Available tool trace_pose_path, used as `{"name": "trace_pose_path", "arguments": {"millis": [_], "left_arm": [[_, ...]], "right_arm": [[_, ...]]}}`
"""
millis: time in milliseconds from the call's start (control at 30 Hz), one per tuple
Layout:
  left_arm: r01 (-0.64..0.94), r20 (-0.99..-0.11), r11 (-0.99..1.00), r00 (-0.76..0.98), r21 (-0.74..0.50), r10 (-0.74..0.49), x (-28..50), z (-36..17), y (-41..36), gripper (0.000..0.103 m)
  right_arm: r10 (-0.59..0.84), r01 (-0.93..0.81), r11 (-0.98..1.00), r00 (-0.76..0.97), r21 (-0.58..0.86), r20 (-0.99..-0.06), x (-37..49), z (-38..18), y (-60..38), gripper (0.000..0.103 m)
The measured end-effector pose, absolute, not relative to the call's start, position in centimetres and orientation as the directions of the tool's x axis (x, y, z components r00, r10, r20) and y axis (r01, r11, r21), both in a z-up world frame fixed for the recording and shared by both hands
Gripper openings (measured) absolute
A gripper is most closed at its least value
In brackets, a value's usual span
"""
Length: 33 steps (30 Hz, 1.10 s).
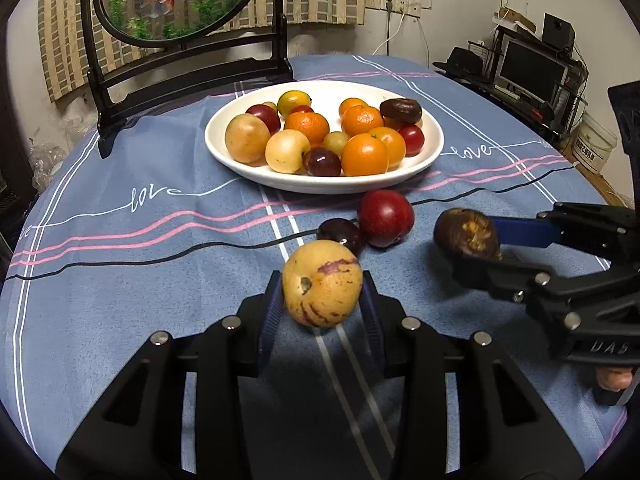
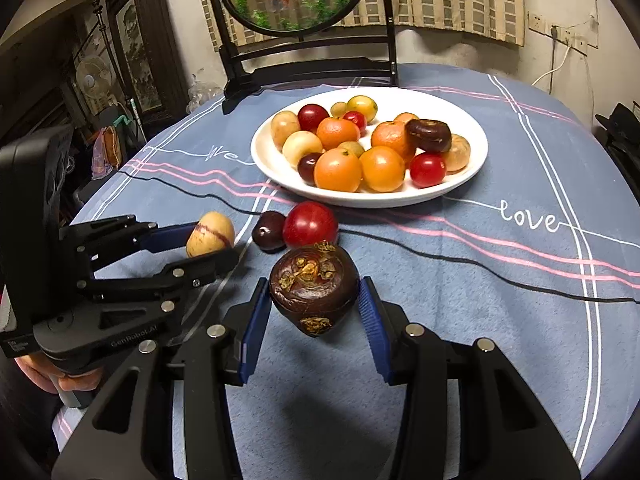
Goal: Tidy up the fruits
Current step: 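Carry the pear and mangosteen to the white plate and release both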
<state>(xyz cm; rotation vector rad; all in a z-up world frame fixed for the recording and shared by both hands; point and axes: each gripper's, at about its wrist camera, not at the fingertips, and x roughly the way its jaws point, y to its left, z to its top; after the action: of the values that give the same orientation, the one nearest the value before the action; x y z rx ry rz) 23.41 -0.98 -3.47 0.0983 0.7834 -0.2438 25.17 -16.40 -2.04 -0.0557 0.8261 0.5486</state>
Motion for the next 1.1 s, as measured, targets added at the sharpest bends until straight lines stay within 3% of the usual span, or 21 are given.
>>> {"name": "trace_pose_path", "arguments": {"millis": [333,633,967,1000,1067,1100], "left_arm": [[0.249,-0.654,0.968,0.727,-0.033,-0.209,21.8,-1.2,-0.9,0.039],[0.179,-0.603,0.983,0.782,-0.031,-0.161,29.8,3.9,-0.5,0.039],[0.126,-0.655,0.992,0.752,0.029,-0.076,38.6,2.3,-1.4,0.039],[0.119,-0.655,0.992,0.753,0.031,-0.070,38.9,2.1,-1.5,0.043],[0.098,-0.645,0.994,0.763,0.041,-0.049,39.2,2.2,-1.6,0.067],[0.080,-0.627,0.995,0.778,0.051,-0.030,39.0,2.4,-1.6,0.069]], "right_arm": [[0.564,-0.530,0.804,0.534,0.271,-0.630,25.2,-0.6,-16.7,0.046],[0.466,-0.398,0.885,0.741,0.243,-0.484,31.8,3.0,-18.4,0.046],[0.429,-0.339,0.903,0.743,0.263,-0.514,39.3,1.1,-19.0,0.046],[0.429,-0.341,0.903,0.741,0.260,-0.517,39.5,1.1,-19.0,0.046],[0.438,-0.354,0.899,0.738,0.258,-0.513,39.8,1.1,-18.9,0.053],[0.442,-0.362,0.897,0.739,0.254,-0.508,39.7,1.2,-18.8,0.055]]}}
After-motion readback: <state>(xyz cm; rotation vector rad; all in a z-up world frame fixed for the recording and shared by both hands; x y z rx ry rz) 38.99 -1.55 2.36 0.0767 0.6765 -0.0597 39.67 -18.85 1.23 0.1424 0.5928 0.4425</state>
